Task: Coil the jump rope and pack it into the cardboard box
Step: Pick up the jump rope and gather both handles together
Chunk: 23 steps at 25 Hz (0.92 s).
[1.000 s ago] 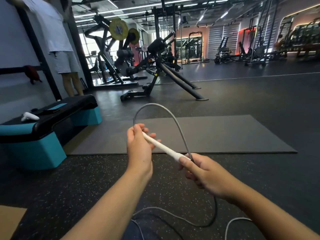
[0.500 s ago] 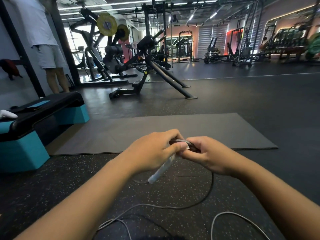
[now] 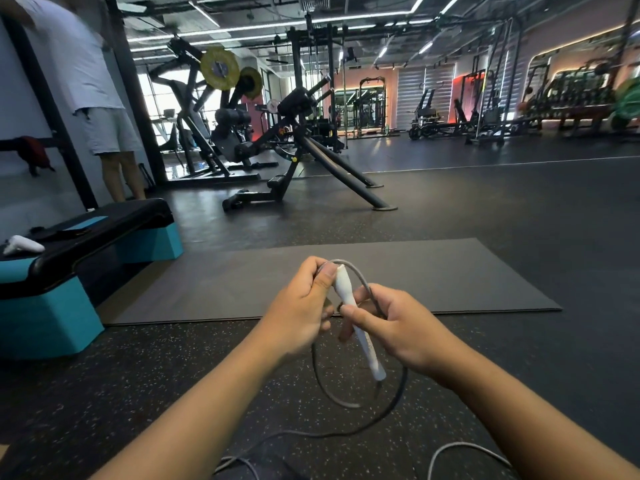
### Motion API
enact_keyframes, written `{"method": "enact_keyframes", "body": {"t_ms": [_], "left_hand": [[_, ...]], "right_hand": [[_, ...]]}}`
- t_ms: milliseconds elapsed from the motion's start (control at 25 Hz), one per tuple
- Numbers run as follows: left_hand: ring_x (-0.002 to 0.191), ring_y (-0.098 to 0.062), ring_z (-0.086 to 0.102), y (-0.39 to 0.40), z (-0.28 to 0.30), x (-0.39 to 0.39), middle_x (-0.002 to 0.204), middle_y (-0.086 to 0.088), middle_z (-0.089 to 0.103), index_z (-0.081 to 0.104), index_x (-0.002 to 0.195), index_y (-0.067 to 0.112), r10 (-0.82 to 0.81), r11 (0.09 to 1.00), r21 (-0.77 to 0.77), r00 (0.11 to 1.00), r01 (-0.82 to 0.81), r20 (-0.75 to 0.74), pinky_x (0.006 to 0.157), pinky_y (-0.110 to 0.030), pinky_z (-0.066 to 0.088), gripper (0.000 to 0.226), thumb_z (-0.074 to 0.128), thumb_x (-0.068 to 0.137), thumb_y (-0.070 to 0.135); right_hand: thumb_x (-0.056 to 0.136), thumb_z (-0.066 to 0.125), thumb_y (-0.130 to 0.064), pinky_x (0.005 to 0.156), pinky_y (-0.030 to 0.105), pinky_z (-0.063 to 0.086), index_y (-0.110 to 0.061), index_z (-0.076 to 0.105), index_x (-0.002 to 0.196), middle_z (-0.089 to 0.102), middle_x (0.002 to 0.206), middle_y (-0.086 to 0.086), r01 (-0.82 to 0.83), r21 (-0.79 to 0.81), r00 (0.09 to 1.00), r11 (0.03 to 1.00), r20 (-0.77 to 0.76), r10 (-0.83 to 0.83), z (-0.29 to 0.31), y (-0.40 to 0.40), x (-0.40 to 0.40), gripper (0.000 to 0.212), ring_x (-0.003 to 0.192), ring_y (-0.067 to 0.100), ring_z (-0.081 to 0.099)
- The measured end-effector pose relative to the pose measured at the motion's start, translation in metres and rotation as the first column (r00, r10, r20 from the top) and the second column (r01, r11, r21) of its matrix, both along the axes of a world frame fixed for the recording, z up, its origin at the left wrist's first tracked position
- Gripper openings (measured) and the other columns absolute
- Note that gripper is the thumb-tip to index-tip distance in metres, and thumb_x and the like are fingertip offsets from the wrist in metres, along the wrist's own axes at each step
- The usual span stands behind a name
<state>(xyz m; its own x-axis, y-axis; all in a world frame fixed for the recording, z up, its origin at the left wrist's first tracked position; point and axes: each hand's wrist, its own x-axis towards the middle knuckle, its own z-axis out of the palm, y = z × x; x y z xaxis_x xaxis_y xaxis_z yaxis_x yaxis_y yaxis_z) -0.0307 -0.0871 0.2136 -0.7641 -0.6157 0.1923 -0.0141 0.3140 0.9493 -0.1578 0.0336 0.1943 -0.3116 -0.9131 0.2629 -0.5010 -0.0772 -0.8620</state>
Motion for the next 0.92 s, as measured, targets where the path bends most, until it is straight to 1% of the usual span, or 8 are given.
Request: {"method": "enact_keyframes", "body": {"t_ms": [80,240,360,480,600,760,840,920], "left_hand": [[0.053,-0.011,0.041,0.003,0.002,0.005,0.067,-0.004,0.042,0.053,0.106,0.016,0.001,1.000,-0.005,1.000,-0.001,0.024,0.050,-0.024,0.037,0.024,0.039,0.108,0.036],[0.056,-0.015,0.053,0.000,0.026,0.012,0.071,0.002,0.060,0.061,0.101,0.024,0.066,0.883,-0.469,0.992,-0.009,0.104,0.055,-0.030,0.047,0.023,0.045,0.106,0.040],[0.067,-0.007,0.060,-0.001,0.049,0.003,0.079,0.004,0.069,0.067,0.092,0.023,0.149,0.626,-0.742,0.899,0.237,0.413,0.064,-0.029,0.047,0.044,0.040,0.102,0.056],[0.053,-0.002,0.052,-0.010,0.064,0.000,0.068,0.003,0.065,0.068,0.080,0.019,0.131,0.521,-0.703,0.769,0.484,0.626,0.054,-0.021,0.039,0.054,0.042,0.095,0.064],[0.050,-0.009,0.049,-0.025,0.072,0.008,0.061,0.001,0.054,0.062,0.070,0.026,0.046,0.607,-0.682,0.839,0.408,0.542,0.054,-0.026,0.039,0.050,0.040,0.095,0.063],[0.050,-0.017,0.052,-0.034,0.066,0.020,0.059,0.001,0.051,0.068,0.075,0.019,0.042,0.721,-0.656,0.930,0.225,0.365,0.058,-0.030,0.043,0.054,0.040,0.099,0.057],[0.046,-0.023,0.051,-0.038,0.060,0.023,0.053,0.004,0.043,0.068,0.077,0.011,-0.010,0.847,-0.515,0.972,0.134,0.236,0.059,-0.037,0.051,0.055,0.044,0.100,0.055],[0.041,-0.016,0.041,-0.043,0.052,0.024,0.051,0.008,0.033,0.067,0.082,0.000,-0.004,0.948,-0.315,0.994,0.040,0.112,0.059,-0.047,0.058,0.057,0.047,0.101,0.050]], "right_hand": [[0.101,0.059,-0.035,0.073,0.026,0.049,-0.013,0.065,0.097,0.076,0.079,-0.004,0.028,0.025,0.995,0.999,-0.092,-0.026,0.001,0.001,-0.001,0.023,0.073,0.007,0.066],[0.102,0.057,-0.038,0.064,0.023,0.042,-0.022,0.061,0.083,0.064,0.070,-0.009,0.012,0.096,0.971,0.995,-0.239,0.011,0.013,0.005,-0.004,0.025,0.062,0.000,0.052],[0.102,0.059,-0.031,0.061,0.019,0.040,-0.031,0.059,0.074,0.062,0.065,-0.011,-0.014,0.095,0.958,0.995,-0.284,0.041,0.022,0.007,-0.002,0.028,0.058,-0.002,0.051],[0.095,0.067,-0.041,0.058,0.026,0.037,-0.022,0.070,0.073,0.063,0.062,-0.002,-0.028,0.088,0.949,0.996,-0.311,0.054,0.025,0.011,-0.007,0.029,0.055,0.005,0.047],[0.088,0.071,-0.051,0.059,0.025,0.042,-0.016,0.077,0.081,0.066,0.065,0.002,0.041,0.024,0.973,0.999,-0.229,-0.035,0.036,0.021,-0.024,0.036,0.059,0.008,0.053],[0.086,0.068,-0.051,0.056,0.022,0.049,-0.012,0.070,0.072,0.057,0.058,-0.001,0.077,0.012,0.997,0.997,-0.004,-0.077,0.044,0.038,-0.047,0.042,0.056,0.013,0.052],[0.088,0.061,-0.059,0.065,0.032,0.056,-0.015,0.066,0.072,0.050,0.061,0.002,0.045,0.047,0.989,0.998,0.138,-0.051,0.038,0.042,-0.054,0.047,0.056,0.017,0.047],[0.090,0.059,-0.066,0.073,0.042,0.058,-0.021,0.070,0.077,0.045,0.067,0.003,-0.032,0.042,0.943,0.999,0.333,0.016,0.029,0.043,-0.056,0.048,0.056,0.016,0.040]]}}
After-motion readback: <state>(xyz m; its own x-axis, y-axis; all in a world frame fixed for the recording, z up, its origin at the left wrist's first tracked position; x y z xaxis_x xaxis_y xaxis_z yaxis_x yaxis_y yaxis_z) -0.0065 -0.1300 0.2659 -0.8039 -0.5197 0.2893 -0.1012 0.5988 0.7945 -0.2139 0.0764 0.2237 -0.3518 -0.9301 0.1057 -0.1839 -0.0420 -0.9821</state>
